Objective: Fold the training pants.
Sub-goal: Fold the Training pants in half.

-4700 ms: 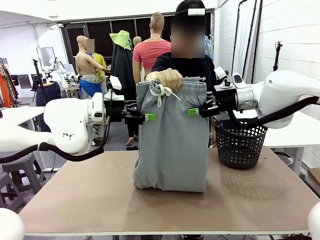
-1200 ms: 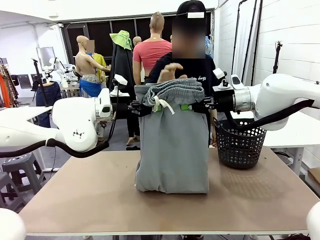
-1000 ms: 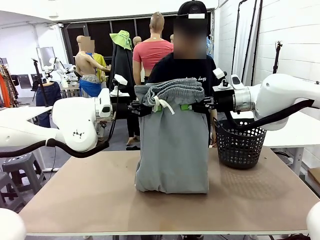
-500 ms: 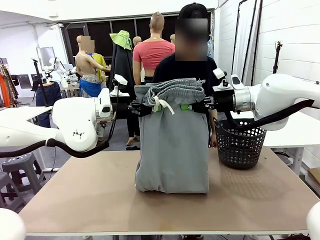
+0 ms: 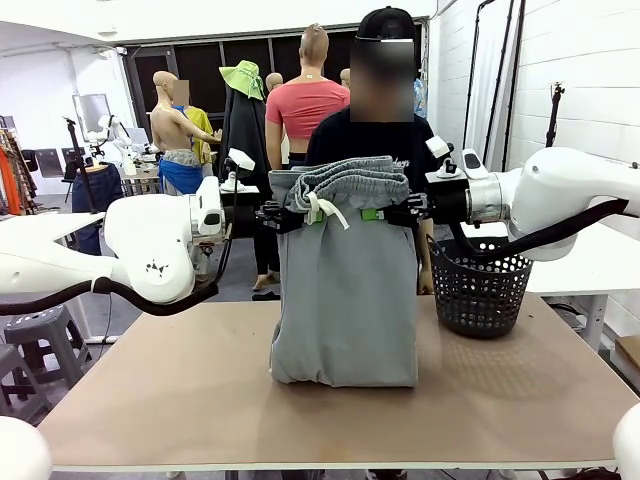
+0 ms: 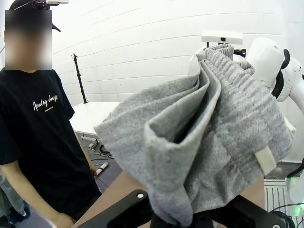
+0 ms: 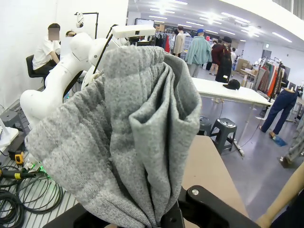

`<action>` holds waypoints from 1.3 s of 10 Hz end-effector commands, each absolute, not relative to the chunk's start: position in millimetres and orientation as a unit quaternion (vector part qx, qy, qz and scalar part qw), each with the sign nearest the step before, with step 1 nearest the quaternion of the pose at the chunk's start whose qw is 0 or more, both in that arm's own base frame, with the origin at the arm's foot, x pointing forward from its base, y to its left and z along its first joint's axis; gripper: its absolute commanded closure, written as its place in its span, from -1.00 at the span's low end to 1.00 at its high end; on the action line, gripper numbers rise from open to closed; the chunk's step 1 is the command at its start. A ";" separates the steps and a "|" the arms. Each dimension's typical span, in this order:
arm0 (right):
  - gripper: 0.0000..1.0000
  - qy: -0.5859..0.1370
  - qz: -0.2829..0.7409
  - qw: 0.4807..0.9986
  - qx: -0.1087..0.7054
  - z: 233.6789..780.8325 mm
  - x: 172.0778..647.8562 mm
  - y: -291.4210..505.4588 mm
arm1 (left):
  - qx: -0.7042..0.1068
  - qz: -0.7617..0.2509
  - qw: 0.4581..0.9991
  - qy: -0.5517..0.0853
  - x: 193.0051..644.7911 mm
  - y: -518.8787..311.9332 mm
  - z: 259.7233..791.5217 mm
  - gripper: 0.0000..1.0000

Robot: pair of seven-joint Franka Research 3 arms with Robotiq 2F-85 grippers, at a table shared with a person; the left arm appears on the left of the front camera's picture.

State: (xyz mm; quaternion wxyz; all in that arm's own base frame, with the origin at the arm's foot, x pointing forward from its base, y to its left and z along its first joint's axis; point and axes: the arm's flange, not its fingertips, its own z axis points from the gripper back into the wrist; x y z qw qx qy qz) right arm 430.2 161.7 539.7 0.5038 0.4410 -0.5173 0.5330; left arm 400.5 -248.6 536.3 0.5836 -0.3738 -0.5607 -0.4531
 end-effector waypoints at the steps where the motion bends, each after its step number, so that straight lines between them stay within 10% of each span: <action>1: 1.00 -0.519 0.534 0.501 0.442 541.0 429.0 164.7 | -0.372 -0.450 0.580 -0.568 399.1 -248.9 537.3 1.00; 13: 1.00 -0.519 0.534 0.501 0.442 541.0 429.0 164.7 | -0.372 -0.450 0.580 -0.568 399.1 -248.9 537.3 1.00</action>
